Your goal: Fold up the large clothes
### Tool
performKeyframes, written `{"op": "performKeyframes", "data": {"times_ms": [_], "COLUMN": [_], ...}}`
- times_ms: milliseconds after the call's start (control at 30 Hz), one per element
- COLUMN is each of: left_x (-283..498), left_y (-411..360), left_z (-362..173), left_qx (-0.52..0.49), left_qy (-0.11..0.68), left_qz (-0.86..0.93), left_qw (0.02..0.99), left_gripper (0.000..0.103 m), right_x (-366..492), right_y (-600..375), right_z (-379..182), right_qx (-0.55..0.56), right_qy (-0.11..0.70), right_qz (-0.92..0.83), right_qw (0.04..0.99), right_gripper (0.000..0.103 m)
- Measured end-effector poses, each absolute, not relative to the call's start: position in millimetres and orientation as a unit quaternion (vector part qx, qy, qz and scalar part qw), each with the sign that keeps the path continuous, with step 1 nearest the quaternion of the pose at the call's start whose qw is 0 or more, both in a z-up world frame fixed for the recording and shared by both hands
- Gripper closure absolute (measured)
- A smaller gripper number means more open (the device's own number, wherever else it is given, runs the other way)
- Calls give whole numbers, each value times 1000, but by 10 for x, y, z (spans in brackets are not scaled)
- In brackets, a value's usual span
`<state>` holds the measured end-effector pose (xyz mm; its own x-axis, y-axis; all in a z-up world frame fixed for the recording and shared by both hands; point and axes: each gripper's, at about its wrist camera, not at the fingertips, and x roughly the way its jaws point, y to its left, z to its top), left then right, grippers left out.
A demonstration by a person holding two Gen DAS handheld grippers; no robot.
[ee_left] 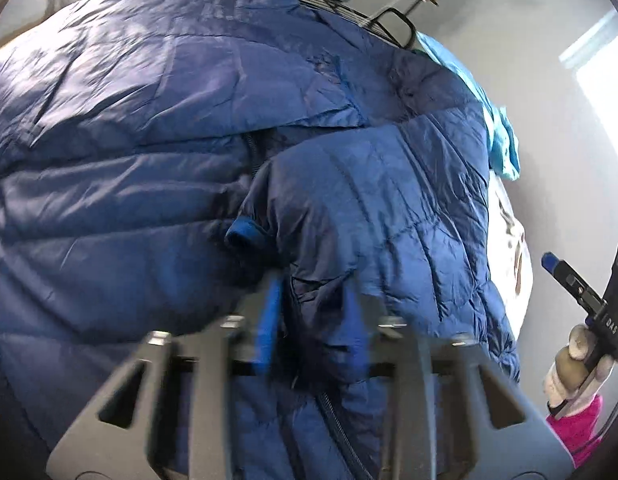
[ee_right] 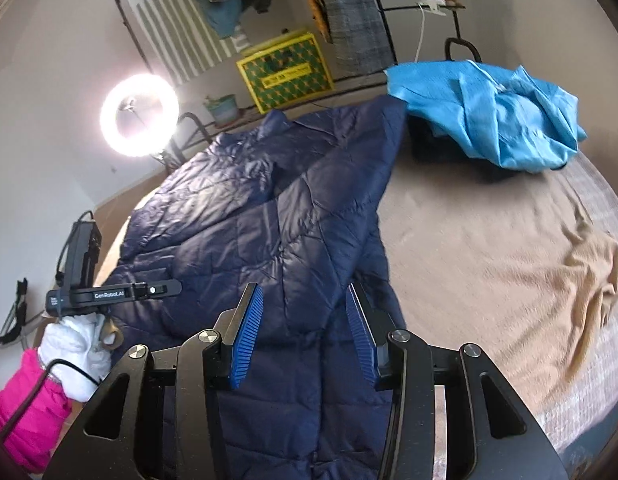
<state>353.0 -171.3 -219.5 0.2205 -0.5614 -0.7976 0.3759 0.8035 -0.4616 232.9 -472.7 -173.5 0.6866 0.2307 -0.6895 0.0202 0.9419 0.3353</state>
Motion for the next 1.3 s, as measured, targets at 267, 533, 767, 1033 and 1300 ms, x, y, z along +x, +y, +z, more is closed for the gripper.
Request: {"op": "performKeyframes", "data": {"times_ms": [267,533,767,1033,1300], "left_x": [3714,4343,4880,5108,5213], "left_y": [-1592,-950,-417,-358,-475], "left_z": [-1900,-1602,-1920,-2236,-2372], "left_qx": [-67,-90,-84,-75,-57], "left_qy": [494,448,462,477,491], "left_qz": [-288,-219,-128,-114,-105], "left_qw": [818,862,873,868,863], "left_gripper": [99,99,100,100,93], "right_x": [2323,2474,2615,2653,2670], "right_y": [-4733,-4660,-4624,-4604,-4576], "right_z": [-1930,-2171,-2363,-2503,-2504], "right_qx": [162,141,131,129,125], "right_qy": [410,439,463,476,479], "right_qz": [55,52,43,36,30], "right_qw": [896,886,876,869,868], "right_gripper": [61,61,61,61,61]}}
